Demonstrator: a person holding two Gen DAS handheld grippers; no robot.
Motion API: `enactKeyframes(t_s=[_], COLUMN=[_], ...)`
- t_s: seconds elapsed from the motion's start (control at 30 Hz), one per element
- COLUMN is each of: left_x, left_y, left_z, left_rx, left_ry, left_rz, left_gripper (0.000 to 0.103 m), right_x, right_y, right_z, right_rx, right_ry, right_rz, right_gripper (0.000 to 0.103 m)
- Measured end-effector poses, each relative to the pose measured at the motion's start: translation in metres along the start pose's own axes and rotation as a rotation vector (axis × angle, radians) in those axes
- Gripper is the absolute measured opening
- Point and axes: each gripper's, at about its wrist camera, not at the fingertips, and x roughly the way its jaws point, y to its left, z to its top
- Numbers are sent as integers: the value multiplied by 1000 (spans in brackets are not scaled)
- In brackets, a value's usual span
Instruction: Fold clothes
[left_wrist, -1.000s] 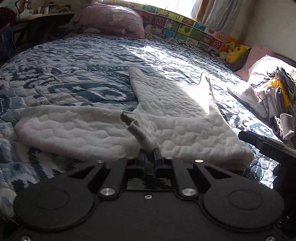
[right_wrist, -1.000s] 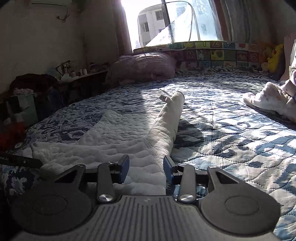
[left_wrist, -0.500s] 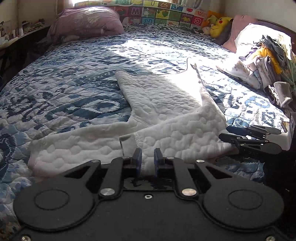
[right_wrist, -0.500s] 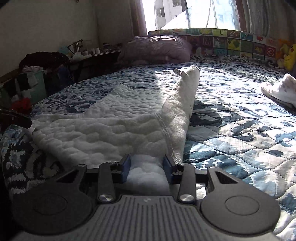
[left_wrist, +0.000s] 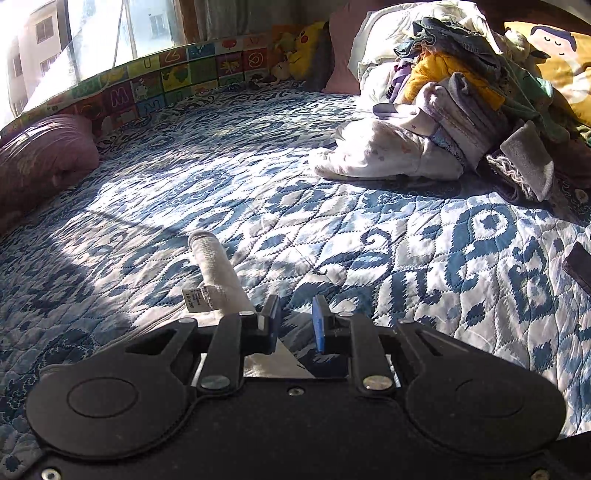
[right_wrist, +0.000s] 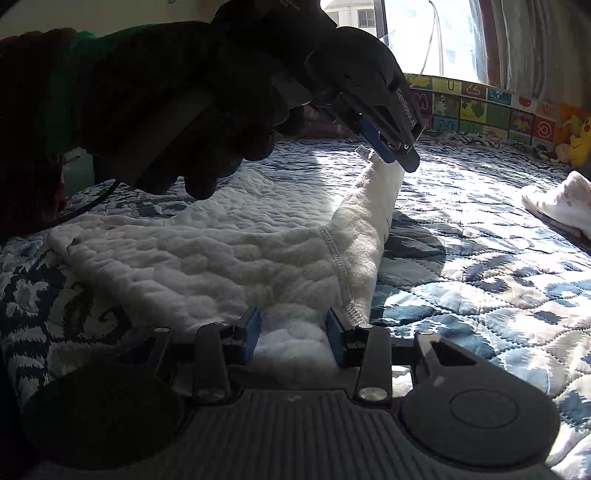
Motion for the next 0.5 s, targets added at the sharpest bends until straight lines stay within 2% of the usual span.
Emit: enactKeyframes(t_s=[0.17,0.33,0.5], left_x=[66,74,78], left_y=[51,70,103], left_z=[-15,-31,-39], left_rx=[-82,-160,-420], left_ry=[171,155,158], left_rz=[103,60,-36], left_gripper=[16,20,22], right_x=[-2,-3,-3], right_y=[-5,-12,-12], right_z=[-3,-4,-4], right_rx=[33,75,79], right_ry=[-21,-38,-33], right_rz=[24,66,68], right_gripper=[42,46,46])
